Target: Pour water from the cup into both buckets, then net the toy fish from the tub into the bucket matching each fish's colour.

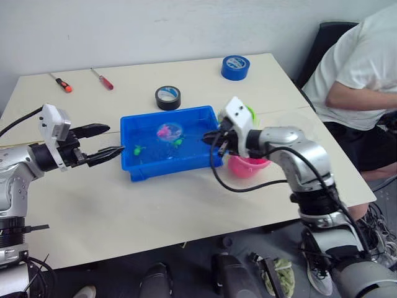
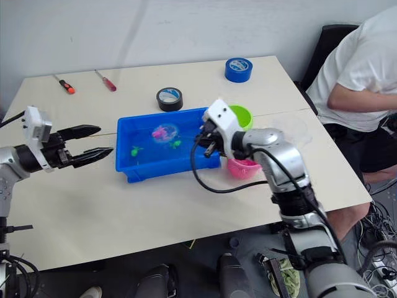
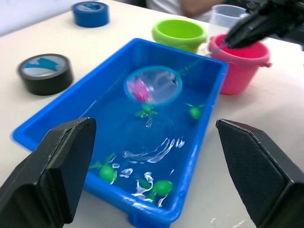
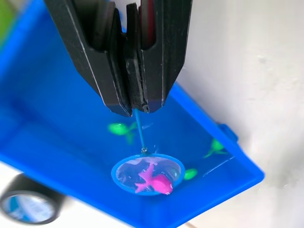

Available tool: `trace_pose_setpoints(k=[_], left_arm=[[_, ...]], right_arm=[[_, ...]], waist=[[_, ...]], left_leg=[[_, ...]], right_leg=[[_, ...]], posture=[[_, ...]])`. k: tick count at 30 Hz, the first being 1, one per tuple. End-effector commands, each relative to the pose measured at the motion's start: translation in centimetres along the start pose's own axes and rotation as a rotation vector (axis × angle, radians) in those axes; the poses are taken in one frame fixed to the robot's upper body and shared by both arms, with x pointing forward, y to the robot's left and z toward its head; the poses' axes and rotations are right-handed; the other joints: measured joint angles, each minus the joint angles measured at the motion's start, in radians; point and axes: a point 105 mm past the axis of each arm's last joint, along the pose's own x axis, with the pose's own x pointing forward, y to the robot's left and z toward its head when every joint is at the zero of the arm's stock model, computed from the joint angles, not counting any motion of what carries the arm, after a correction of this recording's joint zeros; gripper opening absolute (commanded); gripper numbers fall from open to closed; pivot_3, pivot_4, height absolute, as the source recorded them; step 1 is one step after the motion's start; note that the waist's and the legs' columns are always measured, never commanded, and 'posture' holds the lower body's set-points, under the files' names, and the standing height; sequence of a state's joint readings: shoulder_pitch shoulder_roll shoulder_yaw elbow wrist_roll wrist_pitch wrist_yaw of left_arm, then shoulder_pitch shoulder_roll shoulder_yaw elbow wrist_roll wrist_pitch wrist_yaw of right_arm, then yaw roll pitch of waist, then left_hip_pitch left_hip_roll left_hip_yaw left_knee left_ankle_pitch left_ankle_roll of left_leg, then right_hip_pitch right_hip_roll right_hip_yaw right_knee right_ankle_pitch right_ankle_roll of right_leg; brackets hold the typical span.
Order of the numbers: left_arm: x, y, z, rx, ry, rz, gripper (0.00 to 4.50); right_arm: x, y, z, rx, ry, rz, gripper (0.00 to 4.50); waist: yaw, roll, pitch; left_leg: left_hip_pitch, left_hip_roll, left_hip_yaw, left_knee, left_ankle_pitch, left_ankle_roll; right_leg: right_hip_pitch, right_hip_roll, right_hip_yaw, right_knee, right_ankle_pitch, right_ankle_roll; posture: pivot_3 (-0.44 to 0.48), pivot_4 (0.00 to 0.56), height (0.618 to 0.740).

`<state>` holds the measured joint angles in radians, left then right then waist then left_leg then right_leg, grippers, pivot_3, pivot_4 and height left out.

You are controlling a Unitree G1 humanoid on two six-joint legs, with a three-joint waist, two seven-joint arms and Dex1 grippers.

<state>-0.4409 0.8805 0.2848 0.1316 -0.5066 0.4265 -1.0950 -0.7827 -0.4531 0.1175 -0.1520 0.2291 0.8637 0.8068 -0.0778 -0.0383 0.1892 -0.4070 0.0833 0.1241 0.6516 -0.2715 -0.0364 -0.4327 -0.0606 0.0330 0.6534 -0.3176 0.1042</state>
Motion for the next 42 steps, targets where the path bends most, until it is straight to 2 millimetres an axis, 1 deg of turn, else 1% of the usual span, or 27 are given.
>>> trace_pose_setpoints(k=[1,2,5,8,10,13,15,17,21,27,29,32,36,41,42], left_arm=[[1.0,-0.8,1.6,0.056,-0.030,-0.076,4.42],[1.2,-1.0,1.7,0.058,-0.035,-0.088,4.42],[2.5,-1.7,2.5,0.062,-0.060,-0.159,4.42],[3.3,-2.0,2.9,0.062,-0.076,-0.202,4.42],[3.5,-2.1,3.2,0.056,-0.086,-0.221,4.42],[4.2,-2.1,3.3,0.049,-0.097,-0.253,4.42],[4.4,-1.9,3.2,0.047,-0.099,-0.255,4.42],[4.6,-1.8,3.2,0.047,-0.100,-0.257,4.42],[5.1,-1.5,3.3,0.050,-0.111,-0.272,4.42],[5.3,-1.3,3.2,0.054,-0.107,-0.289,4.42],[5.3,-1.2,3.2,0.056,-0.103,-0.291,4.42],[5.3,-1.2,3.1,0.057,-0.101,-0.293,4.42],[5.3,-1.0,3.0,0.063,-0.095,-0.292,4.42],[5.4,-0.9,2.9,0.066,-0.095,-0.292,4.42],[5.4,-0.9,2.9,0.066,-0.095,-0.292,4.42]], right_arm=[[-3.4,-0.8,1.9,-0.067,-0.085,-0.050,0.00],[-4.0,-1.0,1.9,-0.071,-0.087,-0.063,0.00],[-7.7,-2.2,1.8,-0.095,-0.071,-0.146,0.00],[-10.4,-2.6,1.6,-0.107,-0.046,-0.209,0.00],[-11.8,-2.7,1.4,-0.111,-0.025,-0.245,0.00],[-15.4,-2.6,0.5,-0.108,0.039,-0.345,0.00],[-16.5,-2.2,0.0,-0.102,0.069,-0.375,0.00],[-16.9,-2.0,-0.3,-0.098,0.080,-0.382,0.00],[-18.1,-1.5,-2.0,-0.147,0.183,-0.424,0.00],[-17.4,-1.4,-3.9,-0.310,0.295,-0.420,0.00],[-17.5,-1.6,-4.7,-0.421,0.361,-0.415,0.00],[-17.5,-1.7,-5.1,-0.539,0.401,-0.412,0.00],[-17.3,-1.4,-5.7,-0.802,0.482,-0.354,0.00],[-17.4,-1.6,-5.6,-0.978,0.522,-0.347,0.00],[-17.5,-1.7,-5.4,-1.038,0.530,-0.350,0.00]], waist=[[0.003,0.000,0.000],[0.006,0.000,0.000],[0.011,0.000,0.000],[0.019,0.000,0.000],[0.022,0.000,0.000],[0.029,0.000,0.000],[0.040,0.001,0.000],[0.038,0.001,0.000],[0.043,0.001,0.000],[0.049,0.000,0.000],[0.049,0.000,0.000],[0.050,0.000,0.000],[0.050,0.000,0.000],[0.049,0.000,0.000],[0.049,0.000,0.000]], left_leg=[[0.000,0.000,0.000,0.000,0.000,0.000],[0.000,0.000,0.000,0.000,0.000,0.000],[0.000,0.000,0.000,0.000,0.000,0.000],[0.000,0.000,0.000,0.000,0.000,0.000],[0.001,0.000,0.000,0.000,0.000,0.000],[0.001,0.000,0.000,0.000,0.000,0.000],[0.001,0.000,-0.001,0.000,0.000,0.000],[0.001,0.000,0.000,0.002,0.000,0.000],[0.001,-0.001,-0.001,0.002,0.001,0.001],[0.001,-0.001,-0.001,0.004,0.001,0.002],[0.001,-0.001,-0.002,0.004,0.001,0.002],[0.001,-0.001,-0.002,0.004,0.001,0.002],[0.001,-0.001,-0.002,0.005,0.001,0.002],[0.001,-0.001,-0.001,0.007,0.001,0.001],[0.001,-0.001,-0.001,0.007,0.002,0.000]], right_leg=[[0.000,0.000,0.000,0.000,0.000,0.000],[0.000,0.000,0.000,0.000,0.000,0.000],[0.000,0.001,0.000,0.000,0.000,0.000],[0.000,0.001,0.001,-0.001,0.000,0.000],[0.000,0.001,0.001,-0.001,0.000,0.000],[0.001,0.001,0.001,-0.001,0.000,0.000],[0.002,0.001,0.001,-0.001,0.000,0.000],[0.002,0.001,0.002,-0.001,0.000,0.001],[0.003,0.002,0.002,-0.001,0.001,0.001],[0.003,0.002,0.003,-0.001,0.001,0.002],[0.004,0.002,0.002,-0.001,0.001,0.002],[0.004,0.002,0.002,-0.001,0.001,0.002],[0.004,0.002,0.002,-0.001,0.001,0.002],[0.004,0.002,0.002,-0.001,0.001,0.002],[0.004,0.002,0.002,-0.001,0.001,0.003]], posture=[[0.000,0.150,0.731],[0.000,0.150,0.731],[0.000,0.150,0.731],[0.000,0.150,0.731],[0.000,0.150,0.731],[0.000,0.150,0.731],[0.000,0.150,0.731],[0.000,0.150,0.731],[0.000,0.150,0.731],[0.000,0.150,0.731],[0.000,0.150,0.731],[0.000,0.150,0.731],[0.000,0.150,0.731],[0.000,0.150,0.731],[0.000,0.150,0.731]])
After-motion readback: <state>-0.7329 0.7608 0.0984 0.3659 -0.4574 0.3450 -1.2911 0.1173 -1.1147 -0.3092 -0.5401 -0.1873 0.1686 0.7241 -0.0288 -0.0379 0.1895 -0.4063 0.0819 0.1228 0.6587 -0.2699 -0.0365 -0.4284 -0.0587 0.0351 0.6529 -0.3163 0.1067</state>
